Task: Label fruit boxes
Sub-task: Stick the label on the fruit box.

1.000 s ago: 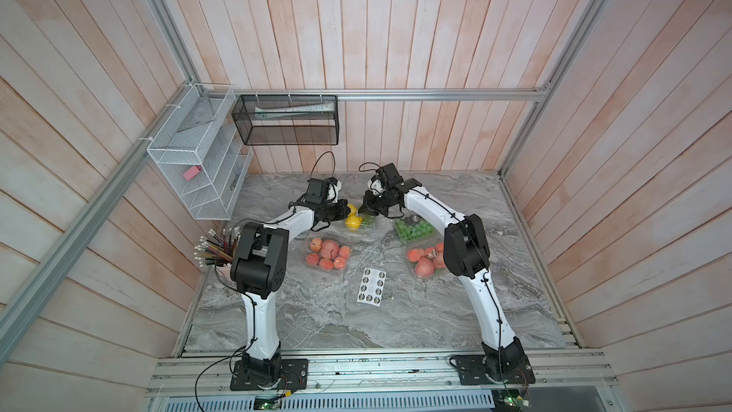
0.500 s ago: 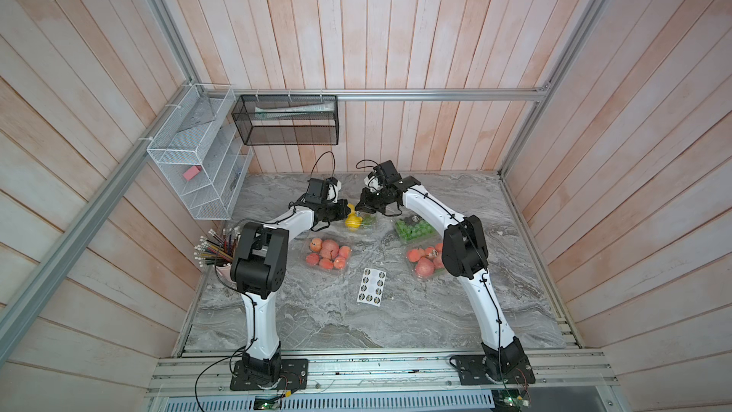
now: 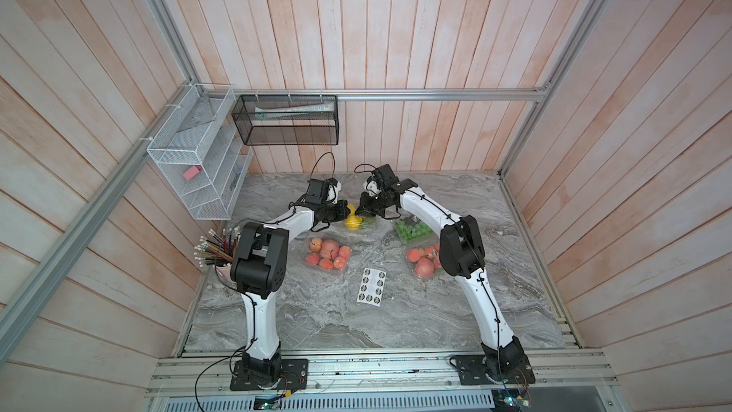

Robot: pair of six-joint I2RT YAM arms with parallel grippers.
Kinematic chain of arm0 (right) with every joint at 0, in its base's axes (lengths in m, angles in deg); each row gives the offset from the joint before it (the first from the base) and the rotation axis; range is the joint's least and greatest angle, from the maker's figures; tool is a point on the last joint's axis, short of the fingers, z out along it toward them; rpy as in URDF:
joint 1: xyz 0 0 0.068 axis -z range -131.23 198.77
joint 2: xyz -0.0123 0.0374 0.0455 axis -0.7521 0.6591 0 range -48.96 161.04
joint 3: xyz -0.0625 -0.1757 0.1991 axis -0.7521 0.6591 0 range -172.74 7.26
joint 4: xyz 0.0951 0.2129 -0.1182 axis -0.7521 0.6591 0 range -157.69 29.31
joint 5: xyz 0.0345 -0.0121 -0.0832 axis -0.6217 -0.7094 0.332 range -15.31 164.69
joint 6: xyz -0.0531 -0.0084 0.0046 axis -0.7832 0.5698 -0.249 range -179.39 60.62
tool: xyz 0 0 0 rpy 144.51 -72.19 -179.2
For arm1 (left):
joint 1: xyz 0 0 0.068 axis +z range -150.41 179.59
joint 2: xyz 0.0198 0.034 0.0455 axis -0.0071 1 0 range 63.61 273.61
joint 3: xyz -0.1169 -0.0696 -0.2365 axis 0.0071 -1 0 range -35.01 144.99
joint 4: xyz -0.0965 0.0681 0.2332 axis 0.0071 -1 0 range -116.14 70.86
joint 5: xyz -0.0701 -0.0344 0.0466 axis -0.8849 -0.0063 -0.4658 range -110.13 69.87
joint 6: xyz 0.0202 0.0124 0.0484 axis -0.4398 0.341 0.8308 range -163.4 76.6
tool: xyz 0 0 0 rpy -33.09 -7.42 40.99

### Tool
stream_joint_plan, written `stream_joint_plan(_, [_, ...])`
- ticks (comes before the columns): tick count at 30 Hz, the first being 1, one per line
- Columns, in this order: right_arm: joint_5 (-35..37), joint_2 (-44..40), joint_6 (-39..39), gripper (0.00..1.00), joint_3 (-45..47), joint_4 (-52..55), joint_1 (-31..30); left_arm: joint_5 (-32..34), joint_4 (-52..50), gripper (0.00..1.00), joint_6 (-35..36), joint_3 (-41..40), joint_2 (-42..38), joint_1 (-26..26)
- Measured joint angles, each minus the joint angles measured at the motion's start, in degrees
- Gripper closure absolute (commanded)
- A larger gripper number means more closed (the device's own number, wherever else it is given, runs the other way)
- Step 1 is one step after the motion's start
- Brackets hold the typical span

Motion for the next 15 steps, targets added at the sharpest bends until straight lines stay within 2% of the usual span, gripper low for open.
stream_joint_plan(15, [0.17, -1.68, -0.61, 1.0, 2.82, -0.26, 0.55, -0.02, 0.0, 0.95, 0.0, -0.02, 0.0, 0.0])
